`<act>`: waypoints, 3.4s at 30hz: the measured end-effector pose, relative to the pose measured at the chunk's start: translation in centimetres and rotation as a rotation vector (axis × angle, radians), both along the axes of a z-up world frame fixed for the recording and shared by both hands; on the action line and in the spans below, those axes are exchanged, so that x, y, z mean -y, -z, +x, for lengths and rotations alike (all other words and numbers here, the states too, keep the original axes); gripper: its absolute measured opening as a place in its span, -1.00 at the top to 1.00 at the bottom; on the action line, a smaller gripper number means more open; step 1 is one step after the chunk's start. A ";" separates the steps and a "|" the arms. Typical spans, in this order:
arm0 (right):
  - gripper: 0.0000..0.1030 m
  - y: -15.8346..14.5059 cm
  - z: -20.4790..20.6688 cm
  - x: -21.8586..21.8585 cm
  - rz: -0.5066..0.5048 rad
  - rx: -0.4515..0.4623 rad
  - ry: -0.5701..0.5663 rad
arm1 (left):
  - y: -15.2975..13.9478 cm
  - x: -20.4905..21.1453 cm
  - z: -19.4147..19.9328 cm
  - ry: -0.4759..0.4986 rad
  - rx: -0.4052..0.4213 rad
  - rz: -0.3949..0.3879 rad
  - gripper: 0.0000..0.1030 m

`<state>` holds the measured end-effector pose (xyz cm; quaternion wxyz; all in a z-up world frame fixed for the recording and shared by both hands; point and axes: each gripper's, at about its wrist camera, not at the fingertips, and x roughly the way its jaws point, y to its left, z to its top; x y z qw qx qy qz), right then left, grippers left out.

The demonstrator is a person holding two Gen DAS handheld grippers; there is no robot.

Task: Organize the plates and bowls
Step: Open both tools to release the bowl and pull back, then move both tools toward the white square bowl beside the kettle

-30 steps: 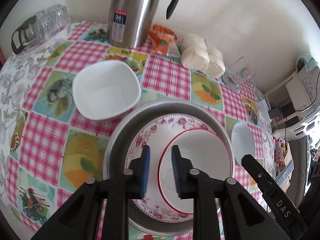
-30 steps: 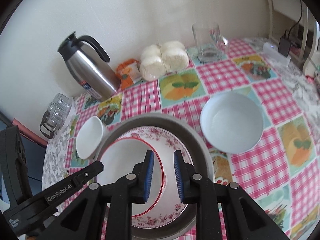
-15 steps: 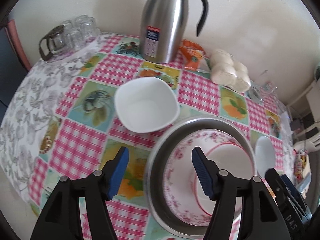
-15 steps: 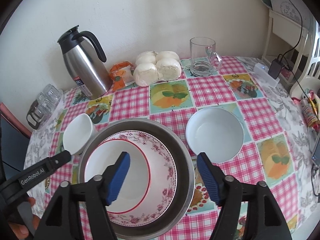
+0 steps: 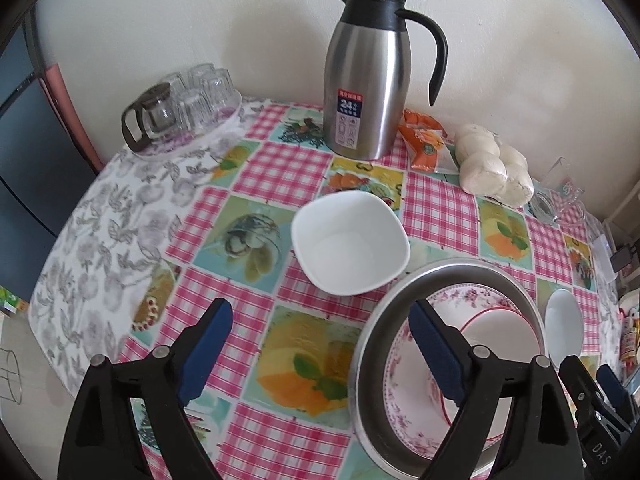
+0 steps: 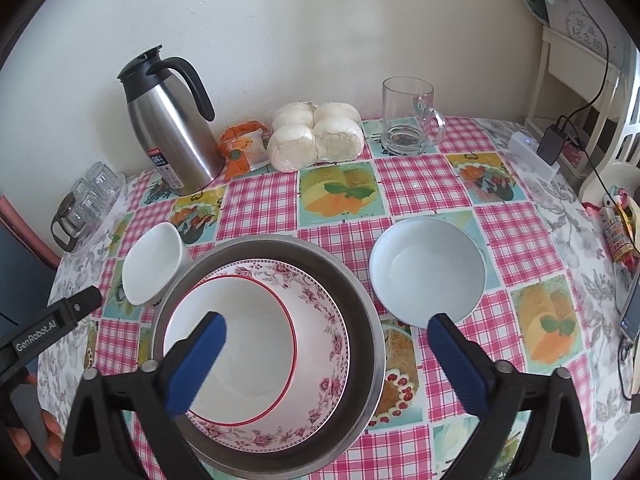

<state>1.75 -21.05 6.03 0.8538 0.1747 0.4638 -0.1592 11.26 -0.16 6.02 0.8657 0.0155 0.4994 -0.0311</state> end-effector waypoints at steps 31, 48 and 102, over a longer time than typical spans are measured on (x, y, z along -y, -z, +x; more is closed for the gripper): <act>-1.00 -1.8 1.8 -8.4 -0.084 0.052 -0.156 | -1.0 -9.0 1.4 -0.125 0.022 -0.009 -0.77; -1.00 0.2 4.8 -17.3 -0.115 0.054 -0.317 | 1.0 -14.2 2.9 -0.193 -0.012 -0.057 -0.77; 0.08 4.1 16.9 -11.1 -0.030 -0.155 -0.165 | 8.4 -8.1 9.1 -0.082 -0.020 -0.421 -0.85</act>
